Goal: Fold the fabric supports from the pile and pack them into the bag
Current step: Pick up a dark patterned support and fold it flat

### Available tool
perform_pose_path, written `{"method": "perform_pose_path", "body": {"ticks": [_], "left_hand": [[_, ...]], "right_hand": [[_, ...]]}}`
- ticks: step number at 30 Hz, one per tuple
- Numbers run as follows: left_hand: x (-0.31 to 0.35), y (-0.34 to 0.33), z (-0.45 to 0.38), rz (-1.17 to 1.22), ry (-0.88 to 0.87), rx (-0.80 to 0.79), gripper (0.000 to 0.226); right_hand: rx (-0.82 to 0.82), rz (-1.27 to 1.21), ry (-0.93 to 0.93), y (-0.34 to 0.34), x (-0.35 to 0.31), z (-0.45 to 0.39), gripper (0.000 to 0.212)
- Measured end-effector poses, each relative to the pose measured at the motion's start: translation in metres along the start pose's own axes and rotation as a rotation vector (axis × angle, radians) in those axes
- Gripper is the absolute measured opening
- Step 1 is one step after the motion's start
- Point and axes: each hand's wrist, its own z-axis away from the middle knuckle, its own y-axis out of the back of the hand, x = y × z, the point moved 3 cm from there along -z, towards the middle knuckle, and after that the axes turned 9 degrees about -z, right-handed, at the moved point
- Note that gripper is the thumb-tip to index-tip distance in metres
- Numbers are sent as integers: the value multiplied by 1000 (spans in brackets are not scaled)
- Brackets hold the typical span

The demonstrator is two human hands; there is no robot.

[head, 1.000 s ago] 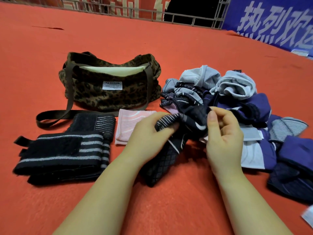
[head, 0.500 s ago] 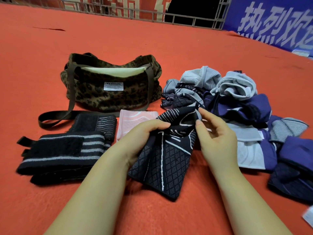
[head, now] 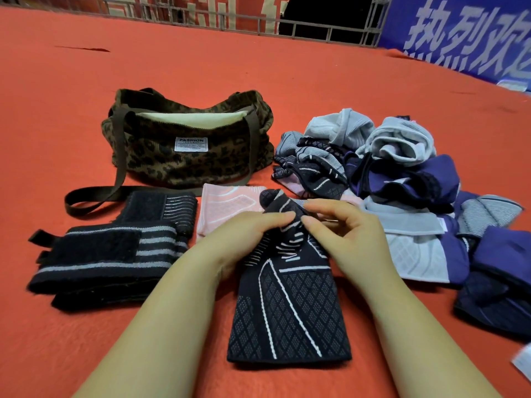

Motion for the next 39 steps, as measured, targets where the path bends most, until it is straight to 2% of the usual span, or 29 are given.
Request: {"method": "perform_pose_path", "body": {"ticks": [5, 8, 11, 16, 21, 24, 25, 26, 30, 33, 35, 37, 39], "left_hand": [[0, 3, 0, -79, -163, 83, 21], [3, 0, 6, -27, -206, 77, 20], [5, -7, 17, 68, -203, 92, 18], [-7, -17, 50, 231, -162, 160, 19], [-28, -21, 99, 198, -181, 137, 20], [-36, -20, 123, 156, -178, 119, 25], [-39, -19, 130, 119, -184, 110, 31], [-41, -18, 136, 72, -191, 96, 35], [-45, -15, 162, -85, -237, 6, 31], [-38, -24, 178, -38, -308, -10, 23], [-37, -29, 183, -7, -365, 69, 25], [-41, -31, 181, 60, -395, 198, 29], [-46, -32, 182, 217, -400, 277, 33]], "right_hand": [[-8, -72, -91, 0, 4, 0, 18], [36, -121, -166, 1, 1, 0, 9], [48, -86, -206, 2, -3, 2, 14], [82, -448, -394, 8, -21, 21, 18], [31, -886, -401, 10, -46, 60, 17], [-1, -1046, -400, 10, -59, 76, 72], [1, -1050, -390, 8, -62, 79, 78], [1, -1029, -366, 7, -66, 82, 75], [-46, -765, -292, -8, -93, 98, 29], [-217, -549, -211, -18, -114, 115, 17], [-272, -434, -160, -24, -121, 126, 14], [-207, -334, -144, -28, -123, 137, 17], [-153, -266, -195, -28, -117, 148, 37]]}}
